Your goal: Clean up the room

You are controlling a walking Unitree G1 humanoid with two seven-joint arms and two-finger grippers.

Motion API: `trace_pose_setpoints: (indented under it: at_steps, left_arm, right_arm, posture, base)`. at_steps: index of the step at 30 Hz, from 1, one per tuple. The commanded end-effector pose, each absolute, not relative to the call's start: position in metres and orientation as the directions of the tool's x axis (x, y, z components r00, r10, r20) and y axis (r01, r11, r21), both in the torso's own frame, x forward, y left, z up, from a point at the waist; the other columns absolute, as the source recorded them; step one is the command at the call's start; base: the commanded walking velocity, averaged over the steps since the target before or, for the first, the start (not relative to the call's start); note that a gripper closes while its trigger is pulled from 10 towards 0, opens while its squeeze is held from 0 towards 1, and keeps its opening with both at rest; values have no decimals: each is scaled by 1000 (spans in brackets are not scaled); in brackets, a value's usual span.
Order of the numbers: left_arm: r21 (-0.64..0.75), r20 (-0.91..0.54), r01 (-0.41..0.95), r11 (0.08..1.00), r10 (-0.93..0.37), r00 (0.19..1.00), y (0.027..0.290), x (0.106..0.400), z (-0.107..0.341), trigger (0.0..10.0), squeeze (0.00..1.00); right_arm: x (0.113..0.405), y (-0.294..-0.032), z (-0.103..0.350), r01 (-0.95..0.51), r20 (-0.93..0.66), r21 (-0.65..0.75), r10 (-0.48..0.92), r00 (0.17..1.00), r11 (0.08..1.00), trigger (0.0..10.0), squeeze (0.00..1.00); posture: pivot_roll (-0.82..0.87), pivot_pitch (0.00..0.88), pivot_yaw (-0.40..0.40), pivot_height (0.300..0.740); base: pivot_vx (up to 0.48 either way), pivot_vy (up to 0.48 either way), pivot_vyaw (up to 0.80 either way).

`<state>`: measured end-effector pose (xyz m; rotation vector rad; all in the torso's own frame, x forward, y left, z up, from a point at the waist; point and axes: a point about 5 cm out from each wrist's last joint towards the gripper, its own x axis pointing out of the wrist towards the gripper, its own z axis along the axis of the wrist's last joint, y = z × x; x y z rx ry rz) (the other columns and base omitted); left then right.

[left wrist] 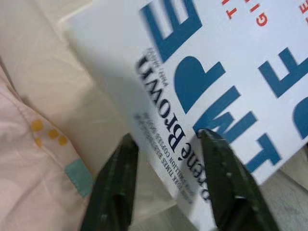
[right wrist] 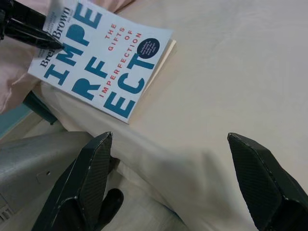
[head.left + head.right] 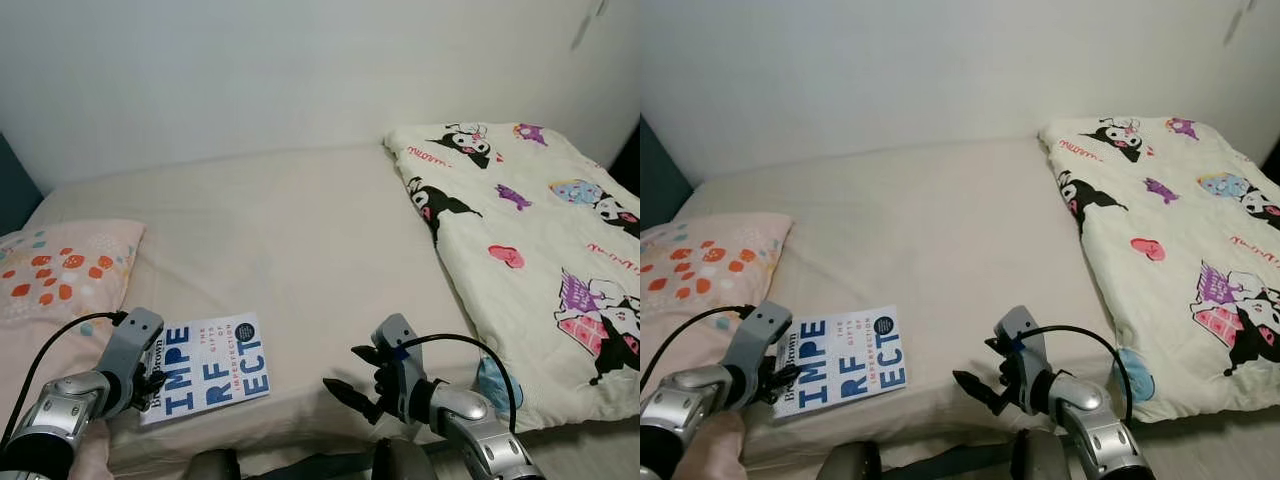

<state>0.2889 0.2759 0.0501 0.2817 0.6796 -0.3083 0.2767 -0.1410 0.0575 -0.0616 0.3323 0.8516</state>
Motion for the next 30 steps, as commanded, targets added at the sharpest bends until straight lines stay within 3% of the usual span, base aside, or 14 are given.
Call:
trace_pose_setpoints:
  at_steps: [1,3,4,11,16,30]
  left_arm:
    - [137,-700,422,896,-214,682,275,280,40,10000,804]
    - [131,-708,430,893,-219,671,275,278,39,10000,804]
    - [126,-718,440,889,-224,659,275,276,38,10000,0]
    - [150,-691,416,897,-206,693,280,279,43,10000,0]
    - [221,-558,326,919,-154,815,285,300,68,10000,0]
    - [266,-489,370,890,-206,847,288,310,95,10000,0]
  right_arm:
    - [275,-141,55,-746,-314,85,728,609,661,10000,0]
    - [275,-141,55,-746,-314,85,729,609,660,10000,0]
    - [275,-141,55,-747,-314,86,730,607,659,10000,0]
    - [276,-141,55,-750,-316,85,732,604,656,10000,0]
    - [277,-141,55,-750,-317,84,731,605,657,10000,0]
    - [278,-143,56,-738,-304,86,723,620,669,10000,0]
  posture:
    - [68,106,-39,591]
    - [68,106,-39,591]
    - [68,107,-39,591]
    - [69,107,-44,591]
    - [70,107,-43,591]
    - [65,107,-31,591]
  base:
    - [0,0,0]
    - [0,0,0]
    - [0,0,0]
    - [0,0,0]
    - [0,0,0]
    - [0,0,0]
